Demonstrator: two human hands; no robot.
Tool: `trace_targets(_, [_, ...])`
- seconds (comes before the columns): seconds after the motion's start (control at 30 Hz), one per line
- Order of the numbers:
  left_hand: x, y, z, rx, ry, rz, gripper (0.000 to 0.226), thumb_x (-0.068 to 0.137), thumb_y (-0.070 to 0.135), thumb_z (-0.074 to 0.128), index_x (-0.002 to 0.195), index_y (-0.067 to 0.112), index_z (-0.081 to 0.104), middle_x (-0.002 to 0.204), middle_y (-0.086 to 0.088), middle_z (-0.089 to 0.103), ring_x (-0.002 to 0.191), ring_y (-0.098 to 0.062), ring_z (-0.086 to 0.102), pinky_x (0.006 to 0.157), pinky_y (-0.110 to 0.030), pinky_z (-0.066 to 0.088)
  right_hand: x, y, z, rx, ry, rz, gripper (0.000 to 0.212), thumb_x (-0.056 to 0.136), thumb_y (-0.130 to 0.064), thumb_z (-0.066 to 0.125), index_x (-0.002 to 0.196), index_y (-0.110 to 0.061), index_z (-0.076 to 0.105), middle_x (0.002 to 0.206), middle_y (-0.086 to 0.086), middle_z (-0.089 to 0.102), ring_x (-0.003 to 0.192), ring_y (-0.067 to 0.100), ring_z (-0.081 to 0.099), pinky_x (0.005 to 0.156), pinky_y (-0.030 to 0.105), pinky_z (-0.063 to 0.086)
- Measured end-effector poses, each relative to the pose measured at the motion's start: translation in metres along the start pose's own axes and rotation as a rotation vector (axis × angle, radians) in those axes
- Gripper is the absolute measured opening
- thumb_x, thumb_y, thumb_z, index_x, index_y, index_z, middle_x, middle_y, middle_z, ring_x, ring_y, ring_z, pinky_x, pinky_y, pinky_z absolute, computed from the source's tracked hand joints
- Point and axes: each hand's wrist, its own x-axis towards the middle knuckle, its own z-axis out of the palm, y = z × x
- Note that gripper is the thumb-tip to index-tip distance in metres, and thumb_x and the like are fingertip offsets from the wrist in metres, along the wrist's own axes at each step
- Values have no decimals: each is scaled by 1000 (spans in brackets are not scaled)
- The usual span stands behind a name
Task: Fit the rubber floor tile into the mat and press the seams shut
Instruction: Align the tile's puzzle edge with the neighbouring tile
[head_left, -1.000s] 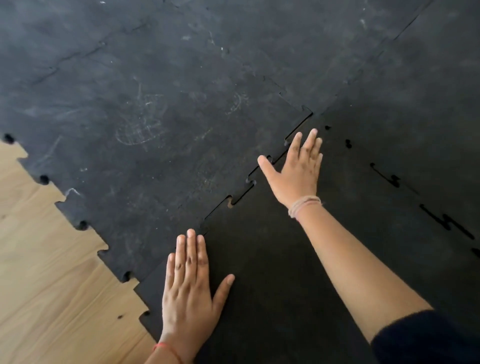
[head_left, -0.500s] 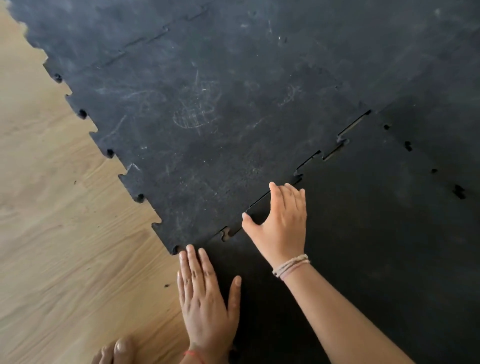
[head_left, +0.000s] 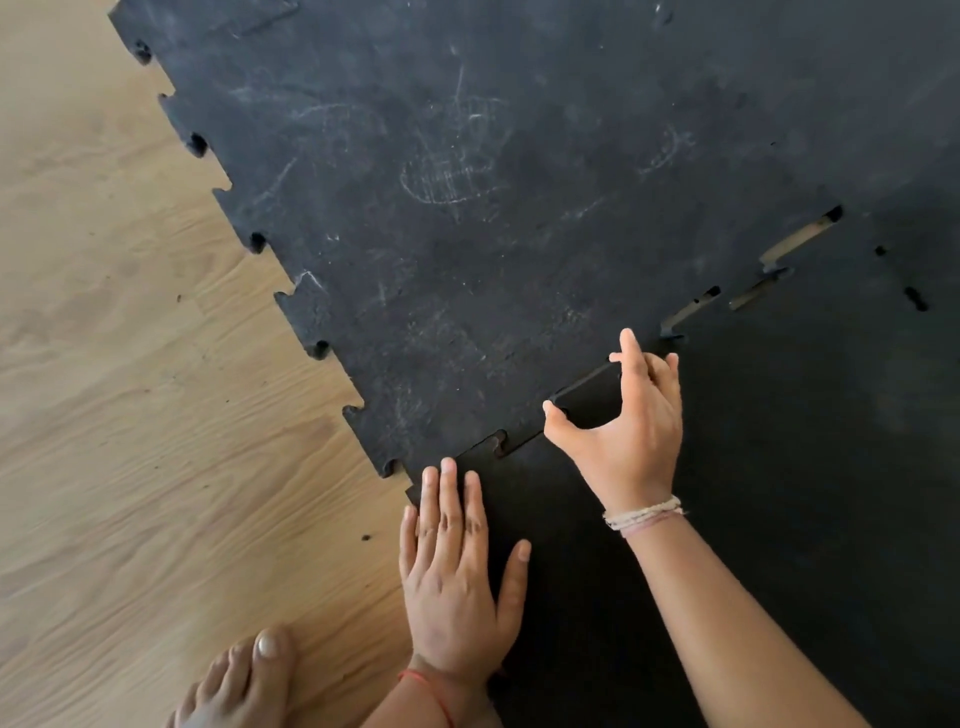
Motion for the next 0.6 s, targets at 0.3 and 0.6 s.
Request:
trace_targets(0.3, [-5, 0, -2, -191, 175, 67, 60, 91, 50, 33, 137, 11, 29, 145, -12, 27, 138, -24, 16, 113, -37, 11, -5, 1, -18, 67, 159, -6, 89, 63, -41, 73, 132, 4, 39, 102, 13, 68, 110, 9, 45, 109, 37, 25])
trace_targets(0.6, [0, 2, -3, 5, -86, 14, 76, 79, 54, 40, 139, 9, 25, 148, -10, 24, 139, -24, 9, 111, -38, 3, -3, -2, -2, 22, -39, 93, 99, 61, -29, 82, 138, 2, 29, 121, 18, 60, 123, 31, 47, 110, 43, 17])
